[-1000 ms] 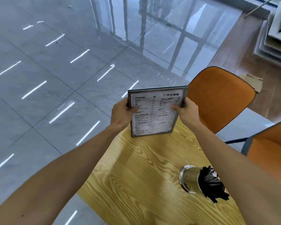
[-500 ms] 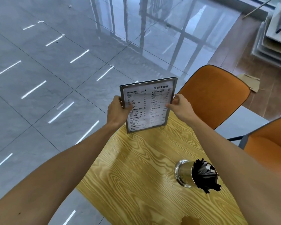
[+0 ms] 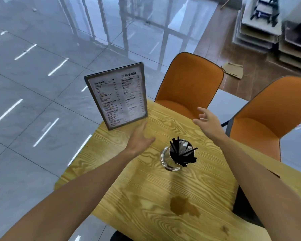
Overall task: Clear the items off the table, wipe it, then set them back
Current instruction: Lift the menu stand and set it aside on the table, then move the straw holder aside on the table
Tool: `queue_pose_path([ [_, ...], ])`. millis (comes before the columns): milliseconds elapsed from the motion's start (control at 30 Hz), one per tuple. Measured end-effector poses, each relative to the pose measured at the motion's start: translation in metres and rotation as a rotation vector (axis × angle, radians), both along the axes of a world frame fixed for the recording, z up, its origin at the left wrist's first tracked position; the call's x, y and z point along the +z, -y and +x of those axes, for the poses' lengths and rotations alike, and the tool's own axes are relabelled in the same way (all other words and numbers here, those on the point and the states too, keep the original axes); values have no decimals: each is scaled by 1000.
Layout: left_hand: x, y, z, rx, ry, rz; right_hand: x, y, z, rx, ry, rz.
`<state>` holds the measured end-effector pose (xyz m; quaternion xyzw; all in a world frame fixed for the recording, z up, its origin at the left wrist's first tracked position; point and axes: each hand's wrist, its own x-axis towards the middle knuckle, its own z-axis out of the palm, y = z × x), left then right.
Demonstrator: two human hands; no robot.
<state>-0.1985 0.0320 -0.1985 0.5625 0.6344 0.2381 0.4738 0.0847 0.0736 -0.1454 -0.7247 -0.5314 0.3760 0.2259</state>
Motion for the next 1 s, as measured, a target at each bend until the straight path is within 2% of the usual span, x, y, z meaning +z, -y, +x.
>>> queue_pose_path([
  [100, -2, 16, 25, -110, 71, -58, -15, 39, 26, -31, -54, -60],
  [200, -4, 32, 42, -170, 113, -101, -32, 72, 37, 33, -79, -106],
  [400, -7, 60, 64, -238, 232, -109, -54, 119, 23, 124, -224, -234],
  [500, -6, 68, 69, -183, 285, -116, -58, 132, 9, 70, -410, -224],
  [567, -6, 73, 69, -163, 290, -110, -58, 136, -1, 86, -452, -164],
  [800, -5, 84, 35, -17, 271, -90, -52, 132, -43, 185, -455, -117],
  [1000, -2, 88, -36, 140, 285, -60, -48, 109, -116, 317, -443, -153],
])
